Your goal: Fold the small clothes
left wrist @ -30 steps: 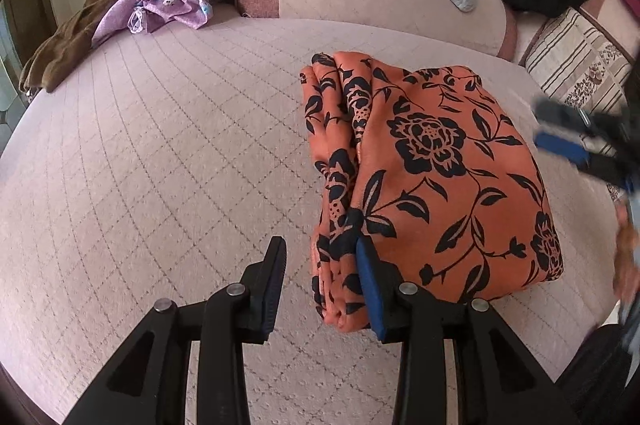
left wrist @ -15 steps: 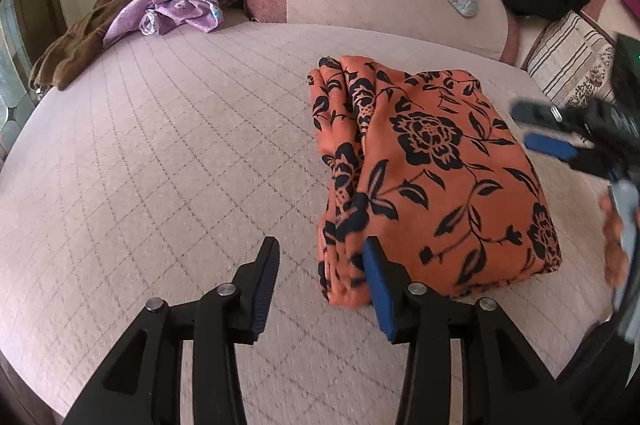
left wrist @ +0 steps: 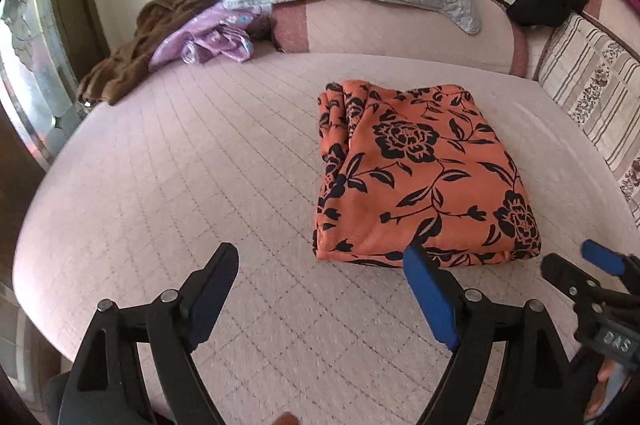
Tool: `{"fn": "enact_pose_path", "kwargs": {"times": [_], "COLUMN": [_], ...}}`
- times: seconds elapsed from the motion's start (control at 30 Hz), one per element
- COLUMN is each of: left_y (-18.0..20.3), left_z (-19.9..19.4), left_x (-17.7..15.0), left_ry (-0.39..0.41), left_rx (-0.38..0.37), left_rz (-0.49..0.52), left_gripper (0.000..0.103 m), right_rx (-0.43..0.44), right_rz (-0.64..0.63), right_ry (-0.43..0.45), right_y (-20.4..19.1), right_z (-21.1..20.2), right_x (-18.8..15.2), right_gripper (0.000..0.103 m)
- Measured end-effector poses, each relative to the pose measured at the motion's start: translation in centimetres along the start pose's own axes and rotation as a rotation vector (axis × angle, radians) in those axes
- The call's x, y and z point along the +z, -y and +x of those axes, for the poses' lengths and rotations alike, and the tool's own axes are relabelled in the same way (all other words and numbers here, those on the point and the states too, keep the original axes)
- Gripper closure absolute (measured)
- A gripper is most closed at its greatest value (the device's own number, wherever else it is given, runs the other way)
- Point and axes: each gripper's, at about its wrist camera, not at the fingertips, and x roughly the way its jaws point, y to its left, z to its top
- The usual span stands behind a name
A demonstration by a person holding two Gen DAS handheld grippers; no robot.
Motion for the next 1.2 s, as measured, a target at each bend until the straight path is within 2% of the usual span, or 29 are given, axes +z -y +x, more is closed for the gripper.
{"fn": "enact_pose_path", "kwargs": {"times": [0.13,0.4,0.6,1.03,1.2], "left_y": [1.1,1.3,2.0,2.0,2.4], "left_z": [-1.3,-2.9,-3.3,-3.2,-3.0], "left_x": [0.2,0.7,1.1,1.7,2.0], "left_ry": [0.016,0.038,0.056,0.06,0.066], "left_rx": [0.039,0.014,0.081,-0.027,-0.017], "left_rz": [0.028,0.001,0.011,-0.013,-0.001], "left_gripper": [0.01,0.009,0.008,0.008,0.008], "right_rx": [-0.031,-0.062,-0.088,-0.11,-0.108], "right_rz": [-0.018,-0.018,-0.023,-0.025,-0.029], "right_ry": [0.048,0.086,0.098,0.109,0.114], "right_y": [-0.7,-1.4,-1.4,-1.4,-1.6], "right_z": [-2.2,-3.6,-3.9,-4.4,-4.3], "right_x": [0.0,0.4,0.8,1.6,2.4], "right_gripper": [0.012,0.012,0.012,0.012,0.012]}}
